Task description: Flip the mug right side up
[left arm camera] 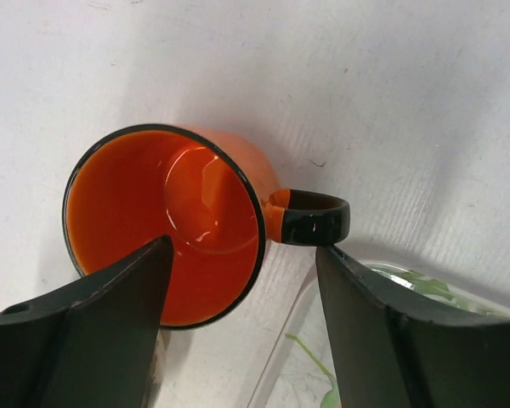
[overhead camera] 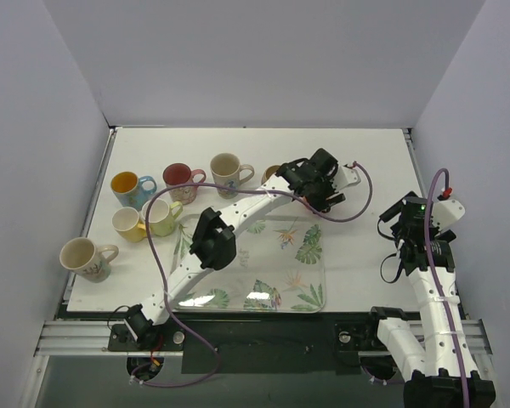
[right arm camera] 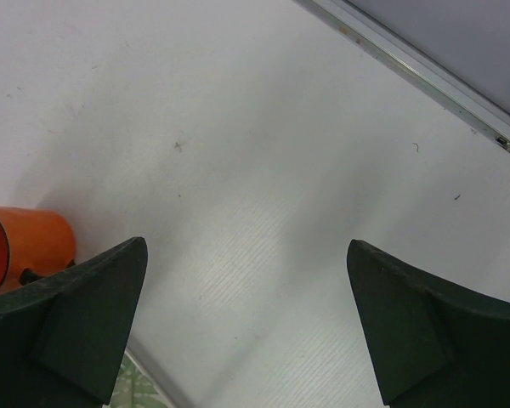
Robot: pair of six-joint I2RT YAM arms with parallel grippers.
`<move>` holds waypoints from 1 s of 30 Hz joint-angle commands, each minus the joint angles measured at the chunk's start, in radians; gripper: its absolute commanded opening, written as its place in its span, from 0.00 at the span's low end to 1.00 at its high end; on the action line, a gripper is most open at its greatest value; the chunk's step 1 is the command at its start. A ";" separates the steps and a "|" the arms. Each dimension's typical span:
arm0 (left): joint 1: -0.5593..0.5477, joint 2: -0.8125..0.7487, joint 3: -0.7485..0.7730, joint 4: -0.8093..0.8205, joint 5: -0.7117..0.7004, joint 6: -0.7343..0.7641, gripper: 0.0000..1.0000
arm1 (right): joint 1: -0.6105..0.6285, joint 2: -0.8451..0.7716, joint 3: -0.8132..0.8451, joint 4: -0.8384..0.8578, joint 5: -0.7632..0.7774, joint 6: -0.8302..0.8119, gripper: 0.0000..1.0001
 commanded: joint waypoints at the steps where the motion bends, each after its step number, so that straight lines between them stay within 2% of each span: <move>1: 0.005 -0.126 0.067 0.000 -0.029 0.017 0.80 | -0.003 0.005 -0.006 -0.011 -0.001 -0.011 0.97; 5: 0.005 -0.239 0.072 -0.052 -0.050 0.009 0.85 | -0.003 0.008 -0.006 -0.006 -0.013 -0.032 0.98; 9: 0.010 -0.430 -0.063 -0.057 -0.167 -0.049 0.86 | 0.003 -0.010 -0.024 0.016 -0.032 -0.060 0.98; 11: 0.037 -0.557 -0.270 -0.014 -0.234 -0.100 0.87 | 0.011 -0.044 -0.053 0.049 -0.037 -0.087 0.98; 12: 0.052 -0.651 -0.326 0.020 -0.254 -0.117 0.87 | 0.022 -0.079 -0.078 0.078 -0.040 -0.092 0.98; 13: 0.083 -0.707 -0.460 0.046 -0.255 -0.156 0.87 | 0.028 -0.094 -0.090 0.090 -0.041 -0.106 0.98; 14: 0.106 -0.814 -0.527 0.110 -0.253 -0.175 0.87 | 0.043 -0.128 -0.111 0.119 -0.043 -0.114 0.98; 15: 0.149 -0.864 -0.690 0.147 -0.251 -0.205 0.87 | 0.054 -0.150 -0.124 0.128 -0.038 -0.130 0.98; 16: 0.167 -0.978 -0.765 0.240 -0.262 -0.212 0.87 | 0.066 -0.174 -0.142 0.147 -0.037 -0.141 0.98; 17: 0.204 -1.029 -0.928 0.283 -0.270 -0.215 0.87 | 0.093 -0.183 -0.145 0.152 -0.021 -0.155 0.98; 18: 0.220 -1.142 -1.013 0.369 -0.287 -0.203 0.87 | 0.124 -0.199 -0.158 0.155 -0.012 -0.161 0.98; 19: 0.238 -1.187 -1.126 0.392 -0.291 -0.177 0.87 | 0.141 -0.206 -0.161 0.152 0.012 -0.173 0.98; 20: 0.243 -1.283 -1.182 0.411 -0.313 -0.160 0.87 | 0.178 -0.219 -0.162 0.141 0.026 -0.178 0.98; 25: 0.330 -1.561 -1.475 0.380 -0.330 -0.197 0.88 | 0.273 -0.243 -0.196 0.121 0.108 -0.189 0.98; 30: 0.370 -1.726 -1.759 0.483 -0.486 -0.239 0.88 | 0.305 -0.262 -0.262 0.168 0.129 -0.180 0.98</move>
